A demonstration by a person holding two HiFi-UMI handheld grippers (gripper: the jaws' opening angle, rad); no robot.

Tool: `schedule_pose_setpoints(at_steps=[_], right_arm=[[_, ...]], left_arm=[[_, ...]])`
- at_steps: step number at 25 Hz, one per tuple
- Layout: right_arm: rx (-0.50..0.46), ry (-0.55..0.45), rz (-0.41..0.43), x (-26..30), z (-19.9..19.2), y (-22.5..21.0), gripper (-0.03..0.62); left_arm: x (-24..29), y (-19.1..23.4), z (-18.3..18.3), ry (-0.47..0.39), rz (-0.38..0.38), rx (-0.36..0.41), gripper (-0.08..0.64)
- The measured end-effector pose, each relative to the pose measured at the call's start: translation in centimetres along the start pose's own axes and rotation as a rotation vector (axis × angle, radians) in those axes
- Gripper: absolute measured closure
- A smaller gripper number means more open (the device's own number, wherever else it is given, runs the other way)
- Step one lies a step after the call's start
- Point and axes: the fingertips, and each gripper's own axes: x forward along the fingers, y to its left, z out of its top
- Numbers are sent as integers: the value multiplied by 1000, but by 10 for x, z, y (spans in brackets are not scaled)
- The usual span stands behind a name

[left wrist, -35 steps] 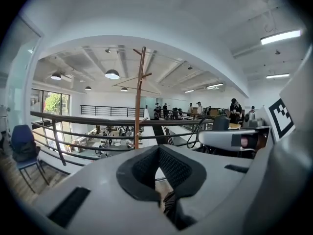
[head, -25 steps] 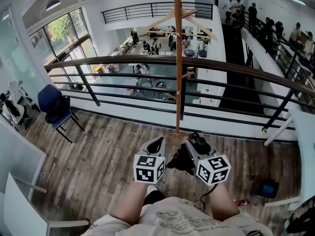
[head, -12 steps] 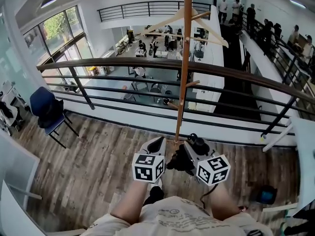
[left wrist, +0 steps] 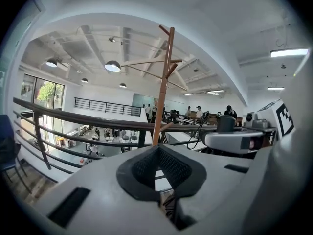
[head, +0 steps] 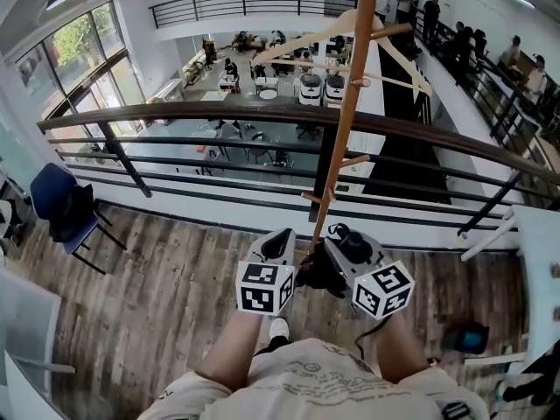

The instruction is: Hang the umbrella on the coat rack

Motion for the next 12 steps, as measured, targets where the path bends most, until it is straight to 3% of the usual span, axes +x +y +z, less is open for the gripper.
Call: schedule_pose_setpoints(at_steps=[7,12], right_arm=[[54,-55,-3,42,16,-15,467],[28,-32,-7,59,15,-25,468]], left_arm=[[41,47,5,27,-56,-2,555],[69,67,2,59,-110,-4,555]])
